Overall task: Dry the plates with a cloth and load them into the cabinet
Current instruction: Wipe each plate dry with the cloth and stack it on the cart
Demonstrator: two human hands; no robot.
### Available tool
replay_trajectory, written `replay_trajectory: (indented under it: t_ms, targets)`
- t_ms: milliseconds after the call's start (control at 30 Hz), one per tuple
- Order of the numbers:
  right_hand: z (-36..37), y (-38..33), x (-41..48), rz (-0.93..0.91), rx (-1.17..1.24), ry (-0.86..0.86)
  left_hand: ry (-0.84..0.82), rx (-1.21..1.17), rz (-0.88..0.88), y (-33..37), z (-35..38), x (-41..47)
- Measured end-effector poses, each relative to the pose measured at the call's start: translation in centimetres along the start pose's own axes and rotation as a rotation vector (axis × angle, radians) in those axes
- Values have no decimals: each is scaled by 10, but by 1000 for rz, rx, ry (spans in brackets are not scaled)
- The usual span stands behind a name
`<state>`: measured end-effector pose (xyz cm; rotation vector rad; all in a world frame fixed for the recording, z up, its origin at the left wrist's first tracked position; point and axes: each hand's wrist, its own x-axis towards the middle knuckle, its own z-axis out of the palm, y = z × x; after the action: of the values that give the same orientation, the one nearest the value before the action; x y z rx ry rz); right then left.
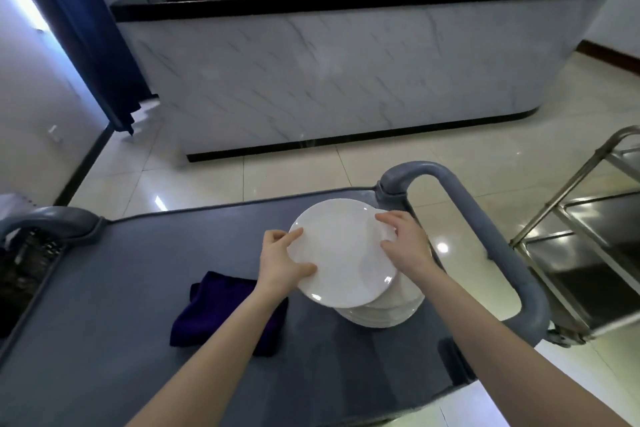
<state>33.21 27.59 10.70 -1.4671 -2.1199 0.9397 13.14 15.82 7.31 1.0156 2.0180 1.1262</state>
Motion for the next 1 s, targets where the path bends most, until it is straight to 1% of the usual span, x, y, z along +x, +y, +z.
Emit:
replay_trajectory:
  t_ms: [133,267,400,500,633,733,867,933,1000]
  targets:
    - [26,-30,0,-4,209,-90,23,-76,-80,-20,-44,-8]
    - [63,-59,2,36,400,-195,15,-247,-156,-42,-88,-13]
    - [108,-83,0,179,610,-182,24,-382,-158,-67,-133,-20]
    - [138,-97,-3,278,776,-188,101,-478,-149,-88,-153,-26]
    - [179,-120,-9,366,935,-204,185,-586,-183,-114,-174,-31]
    - [207,-134,-14,412,989,-172,256,-566,-201,-127,-182,-28]
    - [234,-146,-26,426,993,-143,353,-554,-225,-140,-193,-19]
    - [243,-148,-33,388,975,-170,385,-563,-238,-148,-201,-15]
    - [248,-147,-38,317,897,-209,393,-579,-254,-156,-207,-12]
